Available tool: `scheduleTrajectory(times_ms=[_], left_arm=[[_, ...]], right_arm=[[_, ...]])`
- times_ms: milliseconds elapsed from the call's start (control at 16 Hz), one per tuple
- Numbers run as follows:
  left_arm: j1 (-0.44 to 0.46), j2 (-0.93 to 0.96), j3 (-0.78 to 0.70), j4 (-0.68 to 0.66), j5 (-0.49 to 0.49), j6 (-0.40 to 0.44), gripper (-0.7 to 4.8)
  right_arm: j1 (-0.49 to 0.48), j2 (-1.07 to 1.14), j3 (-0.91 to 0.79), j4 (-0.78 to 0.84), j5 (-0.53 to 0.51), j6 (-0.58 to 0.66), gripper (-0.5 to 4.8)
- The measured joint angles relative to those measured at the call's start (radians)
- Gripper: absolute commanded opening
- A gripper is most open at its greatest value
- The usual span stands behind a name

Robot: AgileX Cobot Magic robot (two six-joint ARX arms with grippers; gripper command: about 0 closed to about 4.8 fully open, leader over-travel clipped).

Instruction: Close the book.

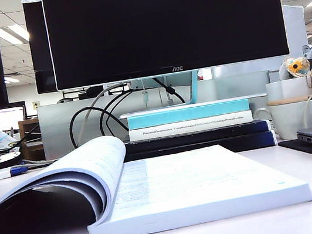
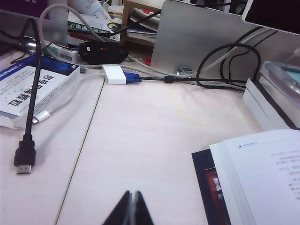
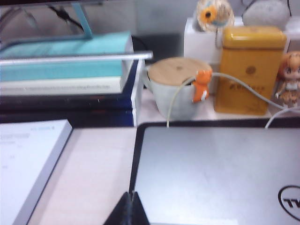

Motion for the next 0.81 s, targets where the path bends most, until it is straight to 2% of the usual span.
scheduleTrajectory(times_ms=[188, 313, 438, 501, 626, 689, 814], left_arm=[[0.0, 0.0, 0.0, 0.0, 0.007, -0.001, 0.18], [0.0, 0.0, 0.0, 0.0, 0.008, -0.05, 0.18], [0.0, 0.0, 0.0, 0.002, 0.032, -0.126, 0.18], [0.0, 0.0, -0.001, 0.021, 0.088, -0.164, 0.18], [0.0, 0.0, 0.002, 0.137, 0.118, -0.311, 0.17], [0.001, 0.0, 0.023, 0.148, 0.114, -0.352, 0.16], [0.0, 0.022, 0.081, 0.136, 0.114, -0.359, 0.12]], right_arm=[[0.0, 0.0, 0.0, -0.011, 0.0, 0.0, -0.01], [0.0, 0.0, 0.0, -0.011, 0.0, 0.011, -0.01], [0.0, 0.0, 0.0, -0.01, 0.0, 0.019, -0.01], [0.0, 0.0, 0.0, -0.01, 0.001, 0.04, -0.01], [0.0, 0.0, 0.013, -0.024, 0.058, 0.125, -0.02], [-0.001, 0.001, 0.038, -0.054, 0.077, 0.145, -0.02], [-0.001, 0.002, 0.088, -0.09, 0.085, 0.154, -0.02]])
